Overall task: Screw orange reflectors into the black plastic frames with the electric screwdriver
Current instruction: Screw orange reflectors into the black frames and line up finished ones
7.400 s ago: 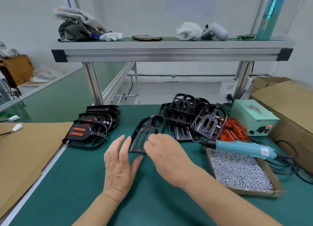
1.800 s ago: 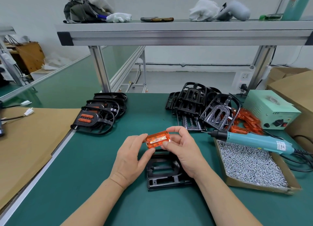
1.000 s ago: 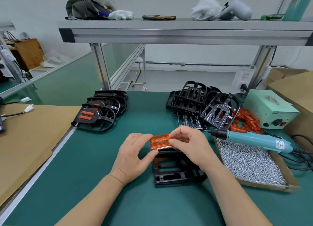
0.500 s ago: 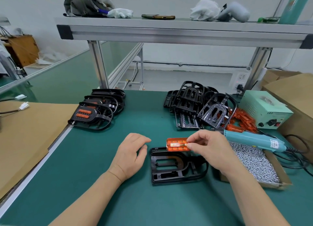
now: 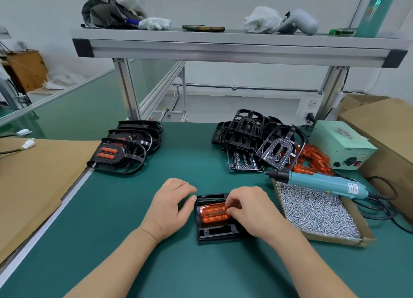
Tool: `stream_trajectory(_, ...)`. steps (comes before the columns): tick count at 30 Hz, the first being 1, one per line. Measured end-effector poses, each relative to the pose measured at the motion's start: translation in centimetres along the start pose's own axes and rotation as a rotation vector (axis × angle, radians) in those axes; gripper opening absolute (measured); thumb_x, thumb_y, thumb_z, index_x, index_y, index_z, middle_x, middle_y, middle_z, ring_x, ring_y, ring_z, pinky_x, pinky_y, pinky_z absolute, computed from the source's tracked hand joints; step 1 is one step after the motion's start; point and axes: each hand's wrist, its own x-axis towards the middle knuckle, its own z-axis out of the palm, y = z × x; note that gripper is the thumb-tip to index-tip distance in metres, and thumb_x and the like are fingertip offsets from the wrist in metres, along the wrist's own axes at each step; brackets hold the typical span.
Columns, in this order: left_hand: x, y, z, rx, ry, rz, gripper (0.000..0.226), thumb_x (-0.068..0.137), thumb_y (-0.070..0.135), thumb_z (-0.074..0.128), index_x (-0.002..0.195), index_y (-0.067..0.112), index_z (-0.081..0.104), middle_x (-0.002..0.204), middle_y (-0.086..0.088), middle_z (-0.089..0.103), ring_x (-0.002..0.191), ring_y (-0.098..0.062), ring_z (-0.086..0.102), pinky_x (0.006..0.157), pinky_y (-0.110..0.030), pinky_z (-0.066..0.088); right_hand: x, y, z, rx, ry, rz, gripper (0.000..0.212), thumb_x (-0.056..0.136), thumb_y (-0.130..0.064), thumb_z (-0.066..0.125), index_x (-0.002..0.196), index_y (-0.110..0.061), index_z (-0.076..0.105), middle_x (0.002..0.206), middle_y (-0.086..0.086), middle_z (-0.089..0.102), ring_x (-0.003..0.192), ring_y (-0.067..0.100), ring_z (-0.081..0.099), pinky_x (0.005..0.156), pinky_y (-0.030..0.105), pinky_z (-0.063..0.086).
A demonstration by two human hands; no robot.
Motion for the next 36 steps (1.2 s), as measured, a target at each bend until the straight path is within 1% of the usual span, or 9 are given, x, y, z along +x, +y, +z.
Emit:
stream_trajectory(11,0.1,0.4,-0.1,-0.033,-0.06,-0.043,0.033,0.09,0.04,0.057,0.103,0.015,0.073,0.104,0.005,0.065,0.104,-0.017,0.057,0.096,-0.029,0.045,0.2,-0.4,-0.2,-0.209,-0.054,0.016,0.011,0.09,-0.018,0.062,0.094,-0.024,0.07,0.105,-0.003,0.061,0.102,0.024,0.06,0.085,0.035,0.047)
stream_trajectory(15,0.6,1.2,0.3,-0.17,-0.133,-0.134,0.011,0.088,0.03,0.073,0.098,0.028,0.075,0.125,0.009,0.056,0.126,-0.006,0.044,0.106,-0.015,0.028,0.2,-0.3,-0.3,-0.199,-0.056,0.035,0.008,0.09,-0.021,0.062,0.093,-0.026,0.068,0.105,-0.004,0.06,0.103,0.023,0.059,0.082,0.035,0.045)
stream_trajectory(18,1.2,2.2,0.6,-0.234,-0.239,-0.172,0.008,0.087,0.025,0.075,0.09,0.033,0.076,0.134,0.013,0.048,0.133,-0.002,0.032,0.106,-0.011,0.019,0.3,-0.2,-0.3,-0.198,-0.062,0.045,0.007,0.089,-0.022,0.062,0.091,-0.028,0.067,0.104,-0.006,0.062,0.104,0.022,0.059,0.081,0.034,0.045)
stream_trajectory(23,1.7,3.8,2.1,-0.176,-0.366,-0.22,0.006,0.086,0.022,0.075,0.089,0.026,0.078,0.133,0.011,0.045,0.131,-0.008,0.03,0.105,-0.018,0.023,0.1,-0.2,-0.2,-0.141,-0.06,0.05,0.007,0.088,-0.026,0.064,0.093,-0.028,0.069,0.102,-0.005,0.062,0.102,0.022,0.059,0.083,0.034,0.048)
stream_trajectory(25,1.6,3.9,2.5,-0.214,-0.374,-0.256,0.011,0.086,0.018,0.075,0.081,0.029,0.075,0.13,0.012,0.048,0.123,-0.01,0.037,0.099,-0.021,0.031,-0.5,0.4,-0.5,-0.007,0.029,0.06,0.006,0.088,-0.028,0.067,0.093,-0.027,0.07,0.094,-0.009,0.061,0.095,0.017,0.059,0.085,0.034,0.048)
stream_trajectory(27,1.5,3.8,2.5,-0.255,-0.372,-0.285,0.027,0.086,0.018,0.075,0.073,0.04,0.068,0.129,0.016,0.05,0.113,-0.009,0.042,0.092,-0.023,0.033,-1.1,1.7,-1.6,0.11,0.2,0.111,0.003,0.087,-0.023,0.069,0.085,-0.025,0.071,0.087,-0.011,0.063,0.084,0.012,0.06,0.082,0.032,0.049)
stream_trajectory(30,1.5,3.7,2.5,-0.305,-0.378,-0.311,0.035,0.086,0.019,0.075,0.068,0.047,0.065,0.128,0.019,0.049,0.116,-0.007,0.044,0.093,-0.026,0.033,-2.3,5.1,-3.8,0.089,0.371,0.27,0.012,0.086,-0.016,0.068,0.077,-0.024,0.068,0.08,-0.011,0.067,0.079,0.012,0.06,0.077,0.032,0.049)
stream_trajectory(32,1.6,3.7,2.3,-0.321,-0.398,-0.308,0.036,0.086,0.018,0.075,0.067,0.047,0.065,0.127,0.02,0.049,0.114,-0.006,0.045,0.091,-0.025,0.033,-2.8,7.3,-4.9,0.001,0.337,0.396,0.011,0.088,-0.017,0.067,0.081,-0.025,0.07,0.085,-0.008,0.069,0.084,0.017,0.063,0.079,0.034,0.051)
stream_trajectory(36,1.9,3.9,2.0,-0.323,-0.431,-0.297,0.032,0.086,0.017,0.075,0.07,0.044,0.067,0.126,0.021,0.048,0.115,-0.006,0.047,0.092,-0.025,0.034,-3.0,9.5,-5.1,-0.224,0.106,0.531,0.007,0.087,-0.028,0.072,0.087,-0.022,0.069,0.094,-0.001,0.068,0.096,0.025,0.064,0.077,0.032,0.049)
